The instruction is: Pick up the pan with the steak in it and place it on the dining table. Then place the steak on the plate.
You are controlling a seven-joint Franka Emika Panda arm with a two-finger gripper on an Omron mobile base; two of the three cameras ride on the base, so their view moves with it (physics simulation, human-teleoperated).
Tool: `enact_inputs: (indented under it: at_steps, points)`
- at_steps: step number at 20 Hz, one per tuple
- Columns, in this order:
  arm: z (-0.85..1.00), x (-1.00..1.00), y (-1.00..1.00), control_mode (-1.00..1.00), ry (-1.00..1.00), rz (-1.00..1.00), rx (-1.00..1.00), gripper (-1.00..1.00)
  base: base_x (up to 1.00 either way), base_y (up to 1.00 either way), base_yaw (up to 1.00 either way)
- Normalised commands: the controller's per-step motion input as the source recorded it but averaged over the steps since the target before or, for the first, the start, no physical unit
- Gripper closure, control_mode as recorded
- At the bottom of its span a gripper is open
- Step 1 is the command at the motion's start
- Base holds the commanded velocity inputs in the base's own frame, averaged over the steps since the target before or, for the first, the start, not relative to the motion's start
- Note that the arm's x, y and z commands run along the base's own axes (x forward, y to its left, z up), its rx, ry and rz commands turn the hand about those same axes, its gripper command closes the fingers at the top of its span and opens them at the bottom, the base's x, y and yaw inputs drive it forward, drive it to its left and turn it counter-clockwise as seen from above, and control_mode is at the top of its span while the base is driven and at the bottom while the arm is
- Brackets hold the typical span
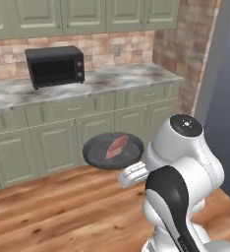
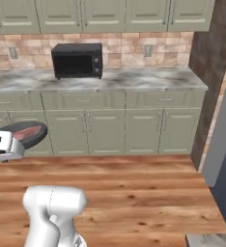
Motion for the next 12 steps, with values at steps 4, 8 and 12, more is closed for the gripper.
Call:
enact_inputs:
  at_steps: [4,8,12]
  points:
    - [0.0,0.0,0.0,1.0,0.0,0.0,0.0,1.0,1.0,-0.02,0.0]
    - [0.0,0.0,0.0,1.0,0.0,0.0,0.0,1.0,0.61,-0.05,0.25]
    - [0.0,0.0,0.0,1.0,0.0,0.0,0.0,1.0,-0.01,0.0,0.46]
